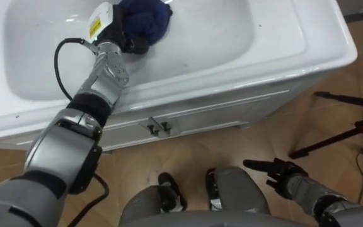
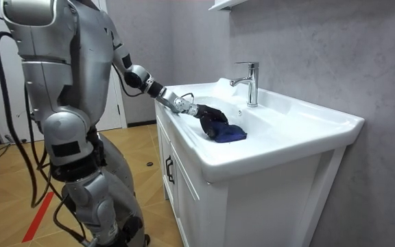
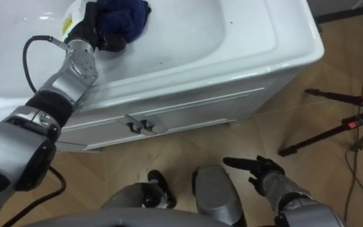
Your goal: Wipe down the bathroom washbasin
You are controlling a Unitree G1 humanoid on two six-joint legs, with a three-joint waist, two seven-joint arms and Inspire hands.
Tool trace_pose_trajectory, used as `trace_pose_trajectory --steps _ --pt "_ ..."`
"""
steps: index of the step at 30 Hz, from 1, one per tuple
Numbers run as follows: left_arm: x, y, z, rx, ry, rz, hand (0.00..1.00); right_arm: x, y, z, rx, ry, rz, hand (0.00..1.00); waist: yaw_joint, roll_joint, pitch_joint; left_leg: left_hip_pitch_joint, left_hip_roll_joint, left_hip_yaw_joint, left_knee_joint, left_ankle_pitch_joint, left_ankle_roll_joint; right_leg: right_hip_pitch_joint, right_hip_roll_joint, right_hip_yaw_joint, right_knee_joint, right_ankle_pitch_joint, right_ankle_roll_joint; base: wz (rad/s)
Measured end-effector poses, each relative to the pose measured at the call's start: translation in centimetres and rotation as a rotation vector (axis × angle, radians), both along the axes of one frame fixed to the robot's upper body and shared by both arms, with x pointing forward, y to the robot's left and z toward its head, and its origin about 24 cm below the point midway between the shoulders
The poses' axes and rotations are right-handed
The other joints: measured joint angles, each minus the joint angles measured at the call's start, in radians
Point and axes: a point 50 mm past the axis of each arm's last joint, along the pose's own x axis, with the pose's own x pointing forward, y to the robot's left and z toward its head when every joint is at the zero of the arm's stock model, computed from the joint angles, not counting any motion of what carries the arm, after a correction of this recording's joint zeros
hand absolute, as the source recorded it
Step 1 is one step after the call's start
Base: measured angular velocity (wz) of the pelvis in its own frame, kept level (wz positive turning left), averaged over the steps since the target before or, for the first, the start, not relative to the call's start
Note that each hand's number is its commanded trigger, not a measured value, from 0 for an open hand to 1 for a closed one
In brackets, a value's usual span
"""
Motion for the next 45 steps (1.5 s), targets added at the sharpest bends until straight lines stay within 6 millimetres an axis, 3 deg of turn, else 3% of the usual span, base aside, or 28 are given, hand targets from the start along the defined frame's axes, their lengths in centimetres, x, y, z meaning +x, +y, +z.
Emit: trace_pose_trajectory --steps 2,4,6,7,18,26,39,44,45 --pt "0.0 -1.7 0.4 -0.012 -0.021 -0.055 1.0 0.1 0.1 0.0 0.002 -0.001 0.003 0.0 -0.004 0.009 -0.003 -0.006 0.001 0.001 0.0 -0.001 0.001 -0.002 0.0 -0.002 -0.004 0.002 0.003 0.0" --pt "0.1 -4.2 1.1 -0.016 -0.056 -0.14 1.0 0.1 0.2 0.0 -0.003 -0.005 0.017 0.0 -0.012 0.013 0.0048 -0.005 0.004 0.02 0.003 -0.001 0.003 0.008 -0.001 -0.003 -0.007 0.004 0.005 0.0" --pt "0.0 -5.4 1.3 -0.023 -0.075 -0.178 1.0 0.1 0.2 0.0 -0.003 -0.004 0.02 0.0 -0.014 0.015 0.0076 -0.006 0.005 0.022 0.009 -0.001 0.003 0.009 -0.002 -0.003 -0.008 0.004 0.005 0.0" --pt "-0.1 -5.6 1.3 -0.026 -0.081 -0.183 1.0 0.1 0.2 0.0 -0.005 -0.003 0.025 0.0 -0.016 0.011 0.0132 -0.006 0.006 0.022 0.011 -0.001 0.002 0.009 -0.002 -0.003 -0.008 0.003 0.004 0.0" --pt "0.0 -5.2 1.1 0.025 -0.088 -0.203 1.0 0.3 -0.2 0.2 0.051 -0.036 -0.017 0.0 -0.014 0.021 0.0154 -0.005 0.005 0.024 0.011 -0.002 0.004 -0.007 -0.005 0.0 0.008 -0.003 0.001 -0.01" --pt "-0.3 -4.7 0.5 0.203 -0.115 -0.232 1.0 -0.7 -1.5 0.2 0.043 -0.007 -0.019 0.0 -0.014 0.026 0.0176 0.014 0.008 0.039 -0.002 -0.005 0.004 -0.008 -0.004 0.013 0.022 -0.005 -0.006 -0.06" --pt "-0.6 -3.7 0.1 0.422 -0.157 -0.286 1.0 -1.2 -1.9 0.2 0.006 0.02 0.045 0.0 -0.01 0.028 0.019 0.029 0.006 0.047 -0.003 -0.009 0.001 -0.003 -0.003 0.029 0.023 -0.005 -0.005 -0.04" --pt "-1.2 -2.3 -0.9 0.52 -0.13 -0.301 1.0 -1.4 -2.4 0.3 -0.012 0.028 0.053 0.0 -0.009 0.038 0.0141 0.06 0.008 0.053 -0.022 -0.01 0.0 0.028 0.002 0.031 0.001 0.002 -0.006 -0.05" --pt "-1.5 -1.5 -1.5 0.541 -0.108 -0.295 1.0 -1.4 -2.6 0.4 -0.015 0.024 0.04 0.0 -0.009 0.046 0.009 0.069 0.007 0.053 -0.026 -0.011 -0.002 0.036 0.004 0.034 -0.002 0.002 -0.006 -0.11"
